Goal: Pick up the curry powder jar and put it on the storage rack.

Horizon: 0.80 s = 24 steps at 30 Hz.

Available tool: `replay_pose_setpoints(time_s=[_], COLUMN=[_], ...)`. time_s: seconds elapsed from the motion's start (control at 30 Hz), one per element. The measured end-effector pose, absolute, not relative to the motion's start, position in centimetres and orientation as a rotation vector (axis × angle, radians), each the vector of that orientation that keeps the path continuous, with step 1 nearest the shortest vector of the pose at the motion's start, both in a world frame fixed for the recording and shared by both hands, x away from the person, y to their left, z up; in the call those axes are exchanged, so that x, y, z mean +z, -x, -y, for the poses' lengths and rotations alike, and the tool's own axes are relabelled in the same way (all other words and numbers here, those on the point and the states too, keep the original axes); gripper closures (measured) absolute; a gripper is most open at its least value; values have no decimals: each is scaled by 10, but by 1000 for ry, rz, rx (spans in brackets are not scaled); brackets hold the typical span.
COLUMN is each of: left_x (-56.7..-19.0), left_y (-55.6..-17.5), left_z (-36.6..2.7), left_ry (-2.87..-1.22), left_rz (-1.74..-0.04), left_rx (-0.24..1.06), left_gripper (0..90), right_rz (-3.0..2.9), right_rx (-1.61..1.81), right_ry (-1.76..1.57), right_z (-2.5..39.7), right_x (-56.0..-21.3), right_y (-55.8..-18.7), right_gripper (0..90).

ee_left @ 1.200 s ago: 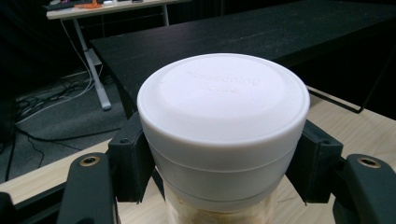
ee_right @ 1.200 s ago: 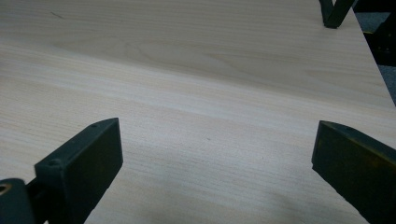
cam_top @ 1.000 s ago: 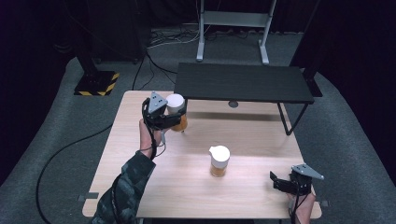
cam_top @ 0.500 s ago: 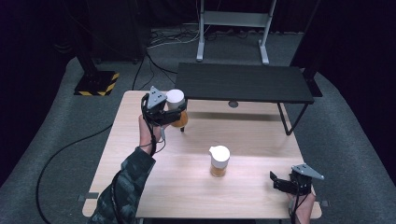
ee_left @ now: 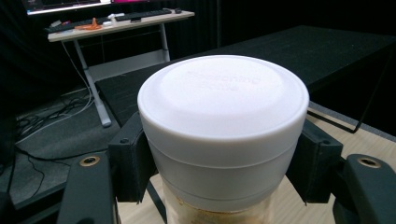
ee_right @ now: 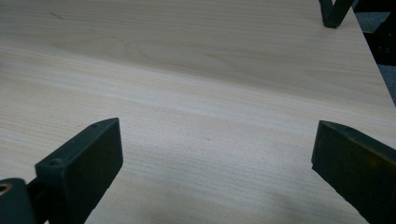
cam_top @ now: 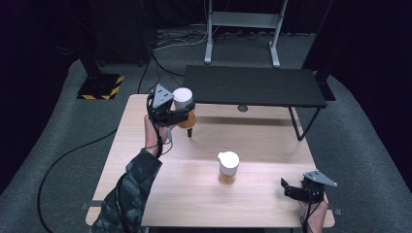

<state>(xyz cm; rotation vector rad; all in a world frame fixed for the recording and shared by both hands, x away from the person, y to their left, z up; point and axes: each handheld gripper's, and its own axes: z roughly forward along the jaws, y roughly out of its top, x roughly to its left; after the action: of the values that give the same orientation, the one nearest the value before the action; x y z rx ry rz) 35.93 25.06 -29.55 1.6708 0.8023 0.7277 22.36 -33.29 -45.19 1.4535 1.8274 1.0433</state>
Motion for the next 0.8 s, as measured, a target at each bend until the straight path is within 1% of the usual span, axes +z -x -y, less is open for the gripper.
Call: replay_pose_setpoints(time_s=[0.8], left_x=[-275], left_y=[-366], left_z=[-248], left_ry=[-1644], left_rz=[-769], left_rx=[735], left_gripper=[331], right_rz=[-1832], right_rx=[1043], right_ry=[-1456], right_z=[333], right_x=[-451], right_y=[-225], right_gripper=[9])
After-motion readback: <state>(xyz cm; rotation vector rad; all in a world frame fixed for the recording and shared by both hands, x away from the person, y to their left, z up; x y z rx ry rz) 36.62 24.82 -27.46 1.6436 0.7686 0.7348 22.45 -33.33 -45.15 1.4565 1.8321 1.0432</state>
